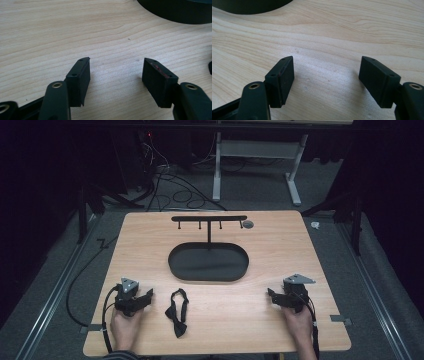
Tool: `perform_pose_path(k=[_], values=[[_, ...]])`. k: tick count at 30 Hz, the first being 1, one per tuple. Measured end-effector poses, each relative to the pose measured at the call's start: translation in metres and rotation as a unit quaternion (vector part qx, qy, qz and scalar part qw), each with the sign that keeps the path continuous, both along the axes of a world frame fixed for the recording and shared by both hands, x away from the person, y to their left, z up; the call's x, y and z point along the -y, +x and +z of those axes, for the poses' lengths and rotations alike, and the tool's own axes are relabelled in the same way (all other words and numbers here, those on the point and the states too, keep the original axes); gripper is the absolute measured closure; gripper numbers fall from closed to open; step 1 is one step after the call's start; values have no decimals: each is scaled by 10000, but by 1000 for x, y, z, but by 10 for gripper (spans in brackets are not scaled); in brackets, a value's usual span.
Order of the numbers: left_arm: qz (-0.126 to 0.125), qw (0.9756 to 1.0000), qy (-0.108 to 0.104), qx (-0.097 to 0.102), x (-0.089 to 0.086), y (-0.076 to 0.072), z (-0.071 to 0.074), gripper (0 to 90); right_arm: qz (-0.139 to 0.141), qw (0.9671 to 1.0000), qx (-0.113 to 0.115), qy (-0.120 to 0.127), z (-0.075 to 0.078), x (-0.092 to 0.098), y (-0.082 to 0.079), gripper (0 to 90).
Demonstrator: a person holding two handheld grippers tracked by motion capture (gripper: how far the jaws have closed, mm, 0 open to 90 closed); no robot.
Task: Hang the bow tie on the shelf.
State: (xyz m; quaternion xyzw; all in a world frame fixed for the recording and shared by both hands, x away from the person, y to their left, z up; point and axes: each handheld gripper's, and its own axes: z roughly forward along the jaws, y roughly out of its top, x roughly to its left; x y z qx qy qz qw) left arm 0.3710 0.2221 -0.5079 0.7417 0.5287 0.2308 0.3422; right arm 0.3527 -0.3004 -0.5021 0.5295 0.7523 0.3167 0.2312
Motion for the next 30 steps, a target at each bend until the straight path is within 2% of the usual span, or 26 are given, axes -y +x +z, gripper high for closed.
perform_pose_path(k=[22, 30], values=[[-3, 10000, -4, -14, 0, 0, 0, 399, 32, 10000, -7, -9, 0, 0, 0, 297], [125, 9999, -5, 25, -1, 0, 0, 454, 31, 10000, 5, -15, 0, 0, 0, 297]])
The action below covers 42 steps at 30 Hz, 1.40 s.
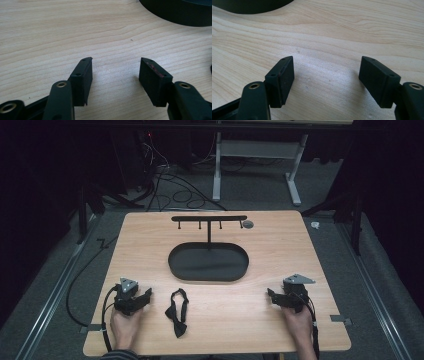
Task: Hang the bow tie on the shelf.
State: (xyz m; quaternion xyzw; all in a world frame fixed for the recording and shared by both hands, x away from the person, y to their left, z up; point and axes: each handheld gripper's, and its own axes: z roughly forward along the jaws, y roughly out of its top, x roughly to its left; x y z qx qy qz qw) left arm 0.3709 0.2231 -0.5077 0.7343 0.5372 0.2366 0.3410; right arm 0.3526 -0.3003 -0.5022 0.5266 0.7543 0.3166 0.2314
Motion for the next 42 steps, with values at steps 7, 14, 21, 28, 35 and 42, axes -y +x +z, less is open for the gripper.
perform_pose_path(k=[7, 14, 21, 28, 35, 42], values=[[-13, 9999, -83, -59, -2, -1, 3, 472, 2, 10000, 0, 2, 0, 0, 0, 297], [-161, 9994, -266, -115, 2, -5, 12, 481, 0, 10000, -1, 4, 0, 0, 0, 297], [-398, 9989, -248, -84, 12, -11, 27, 494, -4, 10000, -4, 8, 0, 0, 0, 297], [-662, 9974, -287, -56, 25, -12, 34, 500, -3, 10000, -4, 7, 0, 0, 0, 298], [-905, 9955, -253, -116, 41, -11, 33, 510, 0, 10000, -3, 13, 0, 0, 0, 297], [-1087, 9931, -377, -209, 52, -9, 30, 532, -2, 10000, -3, 17, 0, 0, 0, 298]])
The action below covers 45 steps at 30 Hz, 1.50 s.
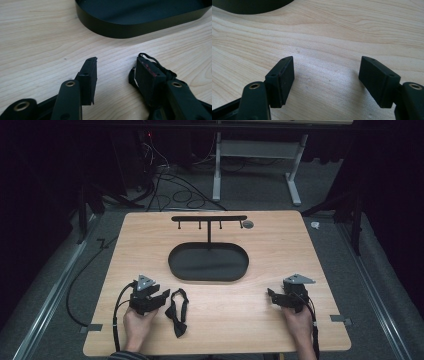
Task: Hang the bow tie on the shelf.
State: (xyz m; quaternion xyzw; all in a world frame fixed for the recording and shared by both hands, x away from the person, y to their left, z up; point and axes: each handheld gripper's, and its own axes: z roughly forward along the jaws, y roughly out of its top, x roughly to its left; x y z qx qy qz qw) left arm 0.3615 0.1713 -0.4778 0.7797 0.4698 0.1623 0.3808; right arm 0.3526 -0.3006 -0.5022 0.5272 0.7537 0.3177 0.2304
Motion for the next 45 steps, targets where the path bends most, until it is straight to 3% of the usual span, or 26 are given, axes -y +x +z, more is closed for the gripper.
perform_pose_path(k=[7, 13, 16, 19, 25, 32, 38, 42, 45], values=[[-142, 9999, 54, -75, 11, 4, -7, 561, -7, 10000, -5, 4, 0, 0, 0, 298], [-236, 9993, 225, -192, 19, 7, -15, 594, -13, 10000, -10, 11, 0, 0, 0, 298], [-211, 9990, 311, -254, 20, 8, -19, 648, -5, 10000, -4, 10, 0, 0, 0, 298], [-215, 9990, 325, -223, 19, 7, -19, 713, -13, 10000, -11, 12, 0, 0, 0, 298], [-242, 9980, 564, -166, 20, 7, -18, 868, -12, 10000, -13, 13, 0, 0, 0, 298], [-303, 9978, 561, -162, 20, 5, -16, 876, -20, 10000, -9, 10, 0, 0, 0, 299], [-371, 9979, 525, -9, 21, 2, -6, 876, -19, 10000, -9, 8, 0, 0, 0, 298], [-463, 9981, 416, -3, 21, 2, 1, 876, -18, 10000, -9, 7, 0, 0, 0, 299], [-547, 9984, 105, -14, 21, 3, 8, 876, -13, 10000, -4, 7, 0, 0, 0, 298]])
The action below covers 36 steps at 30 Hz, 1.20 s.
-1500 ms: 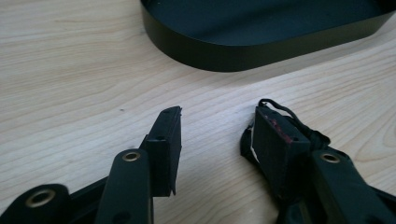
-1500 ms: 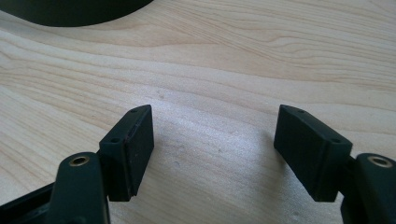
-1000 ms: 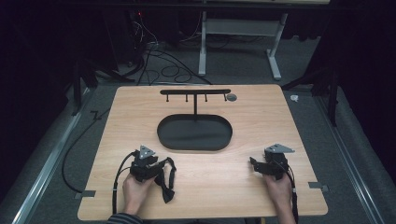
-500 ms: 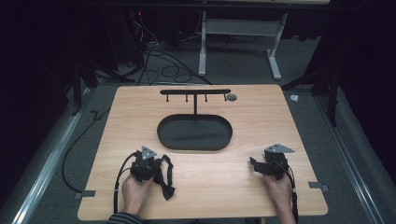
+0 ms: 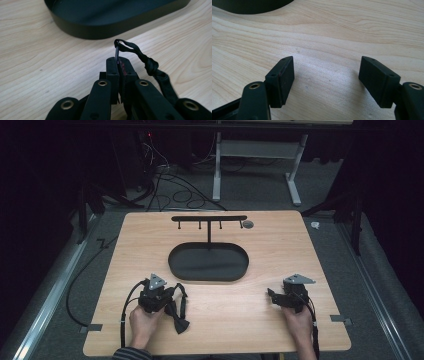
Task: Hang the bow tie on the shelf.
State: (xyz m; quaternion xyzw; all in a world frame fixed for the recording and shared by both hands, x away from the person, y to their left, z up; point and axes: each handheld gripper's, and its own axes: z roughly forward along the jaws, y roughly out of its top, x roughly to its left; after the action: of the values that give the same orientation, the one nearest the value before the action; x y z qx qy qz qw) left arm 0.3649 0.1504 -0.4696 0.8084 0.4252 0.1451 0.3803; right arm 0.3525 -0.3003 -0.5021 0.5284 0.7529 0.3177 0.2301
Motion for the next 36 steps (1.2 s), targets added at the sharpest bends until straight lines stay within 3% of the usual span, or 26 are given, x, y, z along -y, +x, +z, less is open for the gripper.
perform_pose_path(k=[3, 16, 36], values=[[-76, 9998, -188, 32, 1, 1, 9, 876, -6, 10000, -6, 2, 0, 0, 0, 299], [-217, 9988, -334, 285, 3, 3, 33, 876, -3, 10000, -7, 6, 0, 0, 0, 297], [-409, 9970, -286, 589, 11, 16, 63, 876, 2, 10000, -9, 11, 0, 0, 0, 295]])
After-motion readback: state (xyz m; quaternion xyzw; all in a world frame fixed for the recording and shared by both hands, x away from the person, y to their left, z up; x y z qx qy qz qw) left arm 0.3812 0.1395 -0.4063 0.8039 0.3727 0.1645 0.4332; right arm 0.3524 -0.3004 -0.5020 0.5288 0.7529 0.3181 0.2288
